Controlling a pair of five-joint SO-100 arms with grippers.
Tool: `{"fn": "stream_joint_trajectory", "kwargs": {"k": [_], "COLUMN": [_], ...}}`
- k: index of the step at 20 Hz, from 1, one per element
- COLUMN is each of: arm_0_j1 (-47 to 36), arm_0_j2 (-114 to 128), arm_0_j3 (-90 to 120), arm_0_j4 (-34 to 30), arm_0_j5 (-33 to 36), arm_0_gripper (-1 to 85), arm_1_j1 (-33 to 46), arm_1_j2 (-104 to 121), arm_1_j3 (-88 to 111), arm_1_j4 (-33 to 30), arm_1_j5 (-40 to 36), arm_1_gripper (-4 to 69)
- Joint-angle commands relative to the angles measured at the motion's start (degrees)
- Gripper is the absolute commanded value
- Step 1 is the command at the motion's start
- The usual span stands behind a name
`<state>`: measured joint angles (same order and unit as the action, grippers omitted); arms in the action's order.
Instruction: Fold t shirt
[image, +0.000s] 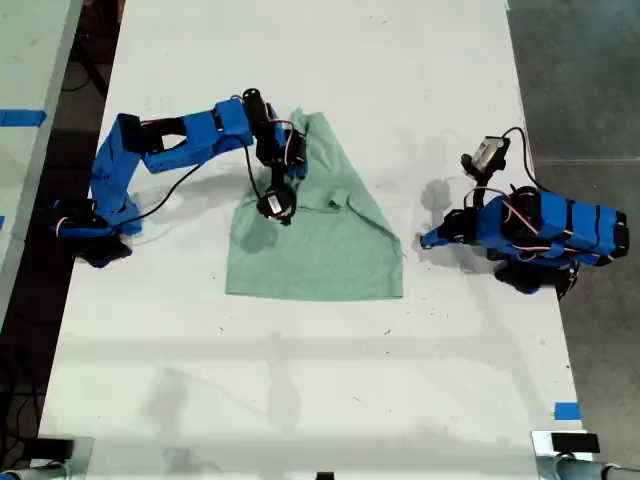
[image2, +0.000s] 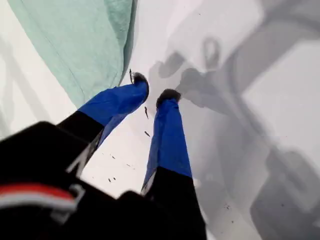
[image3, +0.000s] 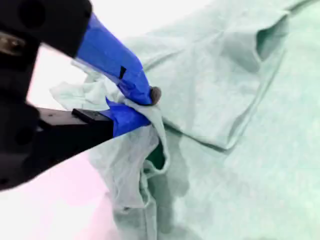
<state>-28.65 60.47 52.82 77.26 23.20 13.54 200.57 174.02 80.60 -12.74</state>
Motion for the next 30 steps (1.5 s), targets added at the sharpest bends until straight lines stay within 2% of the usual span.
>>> {"fn": "stream_joint_trajectory", "kwargs": {"k": [1, 5, 6, 8, 11, 16, 20, 21, 26, 30], "arm_0_j1": [2.99, 1.93, 2.02, 2.02, 0.7, -2.11, -6.33, -6.24, -2.64, 6.06], "arm_0_j2": [-3.25, -10.11, -8.79, -4.92, 2.02, 29.53, 61.26, 68.91, 116.28, 144.58], "arm_0_j3": [-3.25, -3.16, -3.16, -3.08, -3.08, 0.18, 17.75, 23.29, 71.19, 107.75], "arm_0_j4": [-2.11, -1.93, -1.67, -0.88, 3.16, 13.01, 13.36, 11.95, -12.39, -27.25], "arm_0_j5": [-1.67, -2.29, -2.2, -0.44, 0.44, -1.58, -5.8, -8.53, -16.87, -20.83], "arm_0_gripper": [0.1, 0.1, 5.1, 33.7, 28.3, 27.7, 27.7, 26.3, 7.6, 2.1], "arm_1_j1": [0.35, 0.35, 0.35, 0.35, 0.35, 0.35, 0.35, 0.35, 0.35, 0.35], "arm_1_j2": [0.35, 0.35, 0.35, 0.35, 0.35, 0.35, 0.35, 0.35, 0.35, 0.35], "arm_1_j3": [2.37, 2.37, 2.37, 2.37, 2.37, 2.37, 2.37, 2.37, 2.37, 2.37], "arm_1_j4": [-0.79, -0.79, -0.79, -0.79, -0.79, -0.79, -0.79, -0.79, -0.79, -0.79], "arm_1_j5": [0.53, 0.53, 0.53, 0.53, 0.53, 0.53, 0.53, 0.53, 0.53, 0.53], "arm_1_gripper": [7.5, 7.5, 7.5, 7.5, 7.5, 7.5, 7.5, 7.5, 7.5, 7.5]}}
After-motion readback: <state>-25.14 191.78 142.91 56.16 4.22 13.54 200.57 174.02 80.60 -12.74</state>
